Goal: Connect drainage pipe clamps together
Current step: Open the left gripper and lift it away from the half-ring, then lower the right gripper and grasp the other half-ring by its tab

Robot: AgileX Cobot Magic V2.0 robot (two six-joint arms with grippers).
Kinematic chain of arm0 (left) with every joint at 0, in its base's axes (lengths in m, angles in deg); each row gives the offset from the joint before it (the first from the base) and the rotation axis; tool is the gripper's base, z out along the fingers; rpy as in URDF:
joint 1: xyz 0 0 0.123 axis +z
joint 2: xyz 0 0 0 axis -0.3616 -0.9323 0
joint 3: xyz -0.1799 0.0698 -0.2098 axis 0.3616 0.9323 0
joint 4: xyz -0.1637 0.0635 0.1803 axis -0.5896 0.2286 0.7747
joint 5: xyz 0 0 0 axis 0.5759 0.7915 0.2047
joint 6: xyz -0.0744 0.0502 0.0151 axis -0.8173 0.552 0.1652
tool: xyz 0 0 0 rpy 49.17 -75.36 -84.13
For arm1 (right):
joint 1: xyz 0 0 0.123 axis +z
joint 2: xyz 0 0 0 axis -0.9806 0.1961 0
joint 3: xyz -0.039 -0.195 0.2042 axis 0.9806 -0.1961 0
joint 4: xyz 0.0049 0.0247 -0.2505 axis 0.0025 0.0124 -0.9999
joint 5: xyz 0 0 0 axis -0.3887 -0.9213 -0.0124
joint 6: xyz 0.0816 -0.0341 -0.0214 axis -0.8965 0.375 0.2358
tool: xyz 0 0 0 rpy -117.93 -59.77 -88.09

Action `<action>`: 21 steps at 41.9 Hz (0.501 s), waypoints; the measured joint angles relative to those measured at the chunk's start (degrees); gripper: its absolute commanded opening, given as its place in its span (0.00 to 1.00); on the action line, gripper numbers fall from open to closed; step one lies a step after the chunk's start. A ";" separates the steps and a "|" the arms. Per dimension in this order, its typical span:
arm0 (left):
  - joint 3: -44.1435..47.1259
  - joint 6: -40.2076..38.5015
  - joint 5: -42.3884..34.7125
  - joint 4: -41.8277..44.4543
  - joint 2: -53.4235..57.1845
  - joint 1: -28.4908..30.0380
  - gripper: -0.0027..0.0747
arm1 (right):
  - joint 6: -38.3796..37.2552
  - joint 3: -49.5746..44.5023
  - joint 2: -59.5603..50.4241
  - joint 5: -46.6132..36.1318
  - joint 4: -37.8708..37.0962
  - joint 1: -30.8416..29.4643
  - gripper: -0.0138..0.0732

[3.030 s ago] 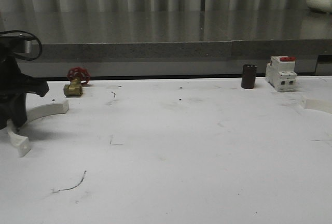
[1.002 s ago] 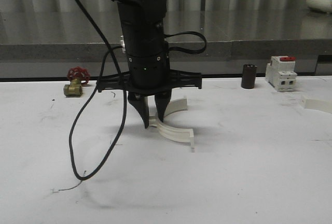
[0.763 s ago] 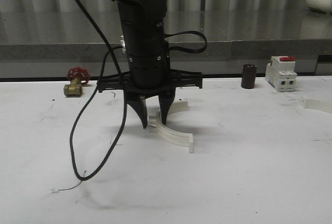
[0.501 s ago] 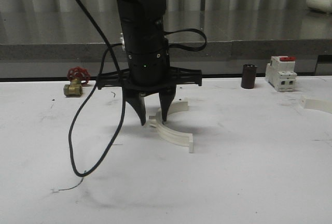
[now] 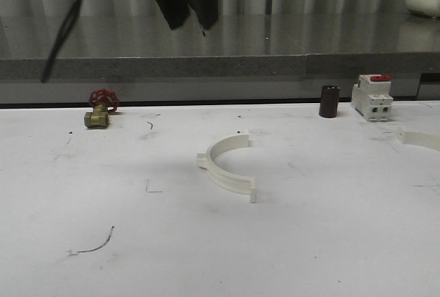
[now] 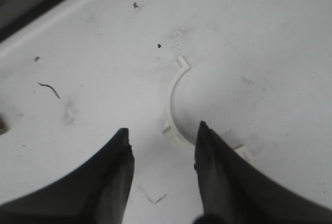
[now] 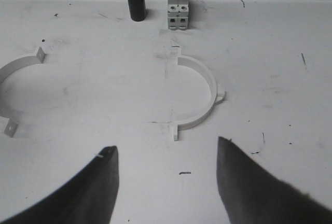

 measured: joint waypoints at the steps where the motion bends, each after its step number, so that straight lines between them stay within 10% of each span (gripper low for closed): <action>1: 1.28 1.18 -0.37 -0.05 1.54 0.49 0.40 | 0.00 0.00 0.00 0.00 0.00 0.00 0.67; 21: 37.12 6.07 -11.81 -2.28 38.33 3.58 0.40 | 0.00 0.00 0.00 0.00 0.00 0.00 0.67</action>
